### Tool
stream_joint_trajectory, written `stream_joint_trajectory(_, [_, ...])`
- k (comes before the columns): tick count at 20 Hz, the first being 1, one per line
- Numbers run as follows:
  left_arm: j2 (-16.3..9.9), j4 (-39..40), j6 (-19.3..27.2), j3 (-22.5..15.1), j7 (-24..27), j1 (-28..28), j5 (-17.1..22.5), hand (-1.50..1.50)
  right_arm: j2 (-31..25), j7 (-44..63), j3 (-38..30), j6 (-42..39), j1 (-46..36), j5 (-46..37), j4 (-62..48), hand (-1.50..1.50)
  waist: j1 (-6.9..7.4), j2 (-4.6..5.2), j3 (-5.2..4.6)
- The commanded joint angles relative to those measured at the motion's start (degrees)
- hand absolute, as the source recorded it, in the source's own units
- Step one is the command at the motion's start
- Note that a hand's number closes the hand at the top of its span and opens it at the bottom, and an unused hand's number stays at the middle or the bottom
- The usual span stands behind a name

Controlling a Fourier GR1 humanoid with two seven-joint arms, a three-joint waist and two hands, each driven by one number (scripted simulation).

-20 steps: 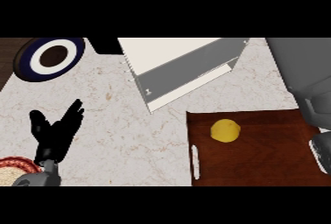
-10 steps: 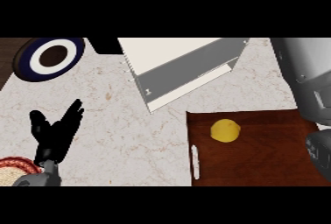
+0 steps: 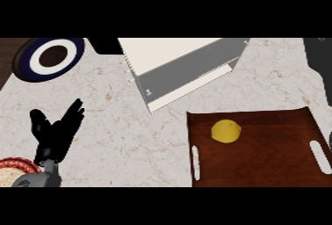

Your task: Pick the tomato from the tray and place it in the tiered shelf

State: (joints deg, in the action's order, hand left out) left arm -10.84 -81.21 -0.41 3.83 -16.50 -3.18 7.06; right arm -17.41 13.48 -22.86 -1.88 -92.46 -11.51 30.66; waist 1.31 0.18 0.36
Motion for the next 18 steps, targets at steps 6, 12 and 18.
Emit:
stream_joint_trajectory(6, [-0.72, 1.48, -1.31, 0.75, -0.94, 0.97, 0.62, 0.0, -11.45, 1.39, -4.72, 7.72, 0.79, -0.21, -4.24, -1.5, 0.28, 0.47, -0.39])
stream_joint_trajectory(12, [2.33, 4.24, 1.98, -0.85, -1.47, -2.49, -1.74, 0.0, -18.78, -0.55, -9.11, 1.75, 3.72, 3.87, -8.19, -1.5, 0.06, 0.79, -0.36])
stream_joint_trajectory(18, [1.35, 4.25, -0.89, -0.51, -0.62, -0.98, -0.41, 0.0, -26.45, -4.38, -10.42, -8.31, 6.61, 5.28, -11.97, -1.5, 0.79, 1.02, -0.32])
